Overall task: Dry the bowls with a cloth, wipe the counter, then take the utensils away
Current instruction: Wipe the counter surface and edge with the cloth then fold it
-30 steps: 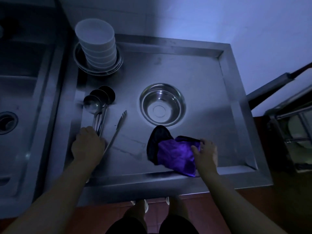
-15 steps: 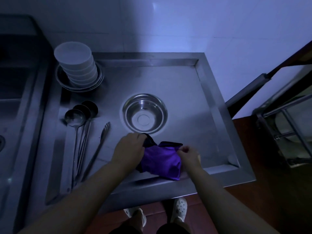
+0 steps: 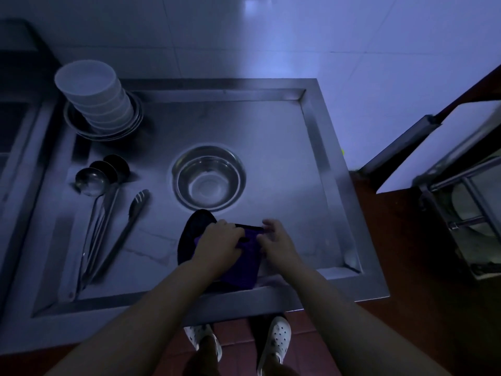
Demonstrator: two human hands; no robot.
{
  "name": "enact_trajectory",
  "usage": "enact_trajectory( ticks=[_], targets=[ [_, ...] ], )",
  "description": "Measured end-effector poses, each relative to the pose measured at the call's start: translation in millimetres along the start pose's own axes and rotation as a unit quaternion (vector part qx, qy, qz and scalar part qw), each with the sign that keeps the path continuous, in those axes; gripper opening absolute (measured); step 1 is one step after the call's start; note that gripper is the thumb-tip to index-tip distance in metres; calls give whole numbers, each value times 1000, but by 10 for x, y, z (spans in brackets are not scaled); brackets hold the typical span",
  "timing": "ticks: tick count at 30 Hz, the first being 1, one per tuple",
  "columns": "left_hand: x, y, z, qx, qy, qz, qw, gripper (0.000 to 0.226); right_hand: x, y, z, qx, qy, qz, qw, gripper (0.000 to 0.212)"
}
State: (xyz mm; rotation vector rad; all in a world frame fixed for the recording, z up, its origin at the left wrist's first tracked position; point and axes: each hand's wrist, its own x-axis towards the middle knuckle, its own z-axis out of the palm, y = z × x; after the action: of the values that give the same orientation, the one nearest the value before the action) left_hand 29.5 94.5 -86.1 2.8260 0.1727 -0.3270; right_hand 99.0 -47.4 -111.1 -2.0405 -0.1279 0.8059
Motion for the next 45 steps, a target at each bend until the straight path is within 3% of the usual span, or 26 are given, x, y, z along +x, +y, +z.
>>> enact_trajectory(
  ticks=[2, 5, 7, 10, 13, 16, 19, 24, 32, 36, 38, 41, 45],
  targets=[
    [-101, -10, -51, -47, 26, -27, 998, 26, 117, 44, -55, -127, -32, -15, 991, 40],
    [-327, -30, -209, -136, 90, -71, 984, 24, 162, 10, -106, -216, -61, -40, 974, 23],
    [-496, -34, -313, -177, 123, -109, 970, 21, 132, -36, -184, -170, -67, -63, 981, 7],
    [-704, -42, -432, -229, 156, -206, 939, 14, 58, -140, -422, -40, -32, -81, 995, 15],
    [-821, -27, -572, -353, 228, -270, 867, 16, -9, -338, -737, 66, 10, -82, 994, 18],
    [-816, 101, -775, -473, 282, -286, 784, 22, -34, -614, -1100, 133, 64, -79, 986, 24],
    [-709, 296, -978, -548, 300, -286, 727, 29, -101, -882, -1451, 158, 108, -94, 977, 20],
    [-500, 561, -1246, -624, 265, -282, 679, 44, -253, -1181, -1885, 168, 133, -124, 969, 7],
    [-253, 810, -1351, -627, 347, -248, 652, 16, -170, -1171, -2227, 185, 177, -73, 964, 32],
    [-130, 811, -1323, -630, 370, -243, 638, 35, -36, -1106, -2328, 219, 153, -31, 963, 28],
    [-91, 798, -1294, -608, 362, -246, 663, 40, -5, -1063, -2351, 206, 140, -51, 967, 26],
    [-86, 787, -1234, -519, 366, -258, 728, 43, 22, -1009, -2365, 147, 123, -84, 978, 27],
    [-151, 799, -1183, -381, 395, -279, 788, 37, 41, -974, -2410, 47, 105, -115, 987, 41]
  ],
)
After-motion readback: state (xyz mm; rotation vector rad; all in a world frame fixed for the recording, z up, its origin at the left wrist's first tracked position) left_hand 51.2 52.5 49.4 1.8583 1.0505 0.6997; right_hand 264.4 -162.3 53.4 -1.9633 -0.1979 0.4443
